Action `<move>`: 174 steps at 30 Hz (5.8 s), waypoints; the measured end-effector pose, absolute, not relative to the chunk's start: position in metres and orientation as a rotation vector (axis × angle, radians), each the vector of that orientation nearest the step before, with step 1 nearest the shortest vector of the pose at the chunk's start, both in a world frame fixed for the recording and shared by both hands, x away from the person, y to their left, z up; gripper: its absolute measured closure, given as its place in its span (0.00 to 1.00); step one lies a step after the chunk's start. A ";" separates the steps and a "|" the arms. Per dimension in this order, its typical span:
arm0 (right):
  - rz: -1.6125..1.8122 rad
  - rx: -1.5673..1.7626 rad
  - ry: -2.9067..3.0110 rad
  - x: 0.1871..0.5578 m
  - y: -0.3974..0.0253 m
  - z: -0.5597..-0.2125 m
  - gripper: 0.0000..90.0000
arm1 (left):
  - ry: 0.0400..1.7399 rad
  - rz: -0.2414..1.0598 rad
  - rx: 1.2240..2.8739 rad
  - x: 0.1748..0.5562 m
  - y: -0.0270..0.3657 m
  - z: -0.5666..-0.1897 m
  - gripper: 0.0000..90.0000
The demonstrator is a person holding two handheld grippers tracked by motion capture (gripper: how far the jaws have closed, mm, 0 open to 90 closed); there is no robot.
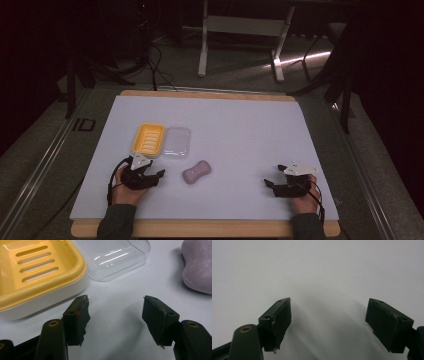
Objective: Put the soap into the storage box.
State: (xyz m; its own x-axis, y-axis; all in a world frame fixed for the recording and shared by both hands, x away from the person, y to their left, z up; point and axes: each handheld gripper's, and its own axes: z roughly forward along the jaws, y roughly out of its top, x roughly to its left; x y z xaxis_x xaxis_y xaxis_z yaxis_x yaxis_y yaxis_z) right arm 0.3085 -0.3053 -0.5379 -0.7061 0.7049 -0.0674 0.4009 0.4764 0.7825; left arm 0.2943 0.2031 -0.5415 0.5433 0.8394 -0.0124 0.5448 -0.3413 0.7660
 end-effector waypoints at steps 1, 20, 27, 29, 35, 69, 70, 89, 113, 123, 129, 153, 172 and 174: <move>1.114 0.935 2.342 0.308 -0.307 -0.537 0.23 | 1.109 0.507 2.033 0.294 0.203 -0.541 0.43; 1.202 0.963 2.281 0.306 -0.314 -0.536 0.22 | 1.140 0.464 2.059 0.297 0.202 -0.540 0.45; 1.204 0.967 2.282 0.306 -0.314 -0.536 0.22 | 1.141 0.437 2.077 0.297 0.200 -0.532 0.47; 1.206 0.967 2.282 0.307 -0.314 -0.536 0.22 | 1.139 0.438 2.084 0.297 0.200 -0.529 0.47; 1.206 0.968 2.281 0.307 -0.315 -0.536 0.22 | 1.164 0.442 2.101 0.298 0.199 -0.517 0.46; 1.200 0.978 2.275 0.307 -0.315 -0.536 0.21 | 1.101 0.411 2.233 0.306 0.169 -0.479 0.44; 1.200 0.978 2.276 0.307 -0.315 -0.536 0.21 | 1.098 0.409 2.237 0.307 0.168 -0.478 0.44; 1.187 0.985 2.285 0.307 -0.314 -0.536 0.21 | 1.039 0.379 2.339 0.317 0.148 -0.463 0.43; 1.192 0.980 2.275 0.306 -0.314 -0.536 0.21 | 1.008 0.373 2.343 0.321 0.132 -0.456 0.42; 1.197 0.978 2.275 0.307 -0.314 -0.536 0.21 | 0.999 0.359 2.360 0.322 0.124 -0.456 0.41; 1.197 0.978 2.276 0.307 -0.314 -0.536 0.21 | 0.989 0.357 2.374 0.324 0.121 -0.455 0.41; 1.192 0.978 2.279 0.307 -0.314 -0.536 0.21 | 0.949 0.290 2.461 0.333 0.099 -0.462 0.39; 1.189 0.973 2.281 0.307 -0.314 -0.536 0.21 | 0.910 0.240 2.536 0.340 0.076 -0.472 0.38; 1.189 0.973 2.281 0.307 -0.314 -0.536 0.21 | 0.912 0.232 2.538 0.341 0.074 -0.474 0.38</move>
State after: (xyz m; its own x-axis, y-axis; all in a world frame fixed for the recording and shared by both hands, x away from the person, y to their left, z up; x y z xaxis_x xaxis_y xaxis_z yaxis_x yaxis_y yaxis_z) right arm 0.3066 -0.3137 -0.5358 -0.6838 0.7294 -0.0220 0.3996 0.3995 0.8251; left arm 0.3405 0.0741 -0.4740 0.7695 0.6385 0.0114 0.5663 -0.6905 0.4501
